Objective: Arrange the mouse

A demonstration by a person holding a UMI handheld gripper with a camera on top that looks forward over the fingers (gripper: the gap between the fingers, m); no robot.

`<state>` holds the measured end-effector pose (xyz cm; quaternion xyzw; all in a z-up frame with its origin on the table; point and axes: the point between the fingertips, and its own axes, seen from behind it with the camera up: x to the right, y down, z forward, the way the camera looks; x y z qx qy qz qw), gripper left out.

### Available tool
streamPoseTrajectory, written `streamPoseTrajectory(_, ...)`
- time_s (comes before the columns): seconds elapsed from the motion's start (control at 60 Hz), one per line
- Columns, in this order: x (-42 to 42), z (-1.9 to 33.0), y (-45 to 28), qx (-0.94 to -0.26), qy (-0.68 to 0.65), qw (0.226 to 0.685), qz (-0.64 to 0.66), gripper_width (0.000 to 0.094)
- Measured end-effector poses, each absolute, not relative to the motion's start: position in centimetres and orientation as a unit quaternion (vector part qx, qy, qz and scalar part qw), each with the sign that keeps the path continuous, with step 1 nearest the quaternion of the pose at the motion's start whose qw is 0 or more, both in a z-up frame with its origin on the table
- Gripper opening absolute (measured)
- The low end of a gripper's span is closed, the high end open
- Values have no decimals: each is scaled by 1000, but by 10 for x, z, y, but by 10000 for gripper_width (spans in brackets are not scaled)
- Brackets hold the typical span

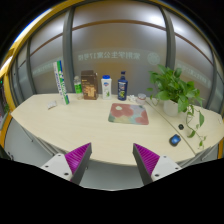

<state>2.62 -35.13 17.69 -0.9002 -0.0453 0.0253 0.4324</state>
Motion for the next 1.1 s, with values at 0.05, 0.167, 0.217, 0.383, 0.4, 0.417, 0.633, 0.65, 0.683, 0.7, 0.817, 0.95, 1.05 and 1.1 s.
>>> streamPoseTrajectory(0.05,62,158,-352,-902,-39,430,17,852)
streamPoseTrajectory(0.167,143,119,-351,-905,-19,424,-5,850)
streamPoseTrajectory(0.217,176,104,-348,-906,-10,423,-14,850)
streamPoseTrajectory(0.383,266,64,-315,-899,9,436,-36,851)
streamPoseTrajectory(0.4,273,60,-311,-898,11,438,-37,850)
streamPoseTrajectory(0.417,280,57,-307,-898,12,438,-37,850)
streamPoseTrajectory(0.633,338,12,-254,-903,47,426,-24,849)
streamPoseTrajectory(0.65,341,9,-251,-904,49,424,-23,849)
streamPoseTrajectory(0.683,347,5,-245,-905,54,422,-20,848)
streamPoseTrajectory(0.7,349,3,-242,-905,57,422,-19,848)
streamPoseTrajectory(0.817,361,-4,-220,-905,69,420,-9,849)
streamPoseTrajectory(0.95,360,-6,-195,-903,69,425,-1,844)
streamPoseTrajectory(1.05,359,-7,-179,-902,70,426,-5,815)
streamPoseTrajectory(1.1,361,-8,-173,-901,72,427,-13,765)
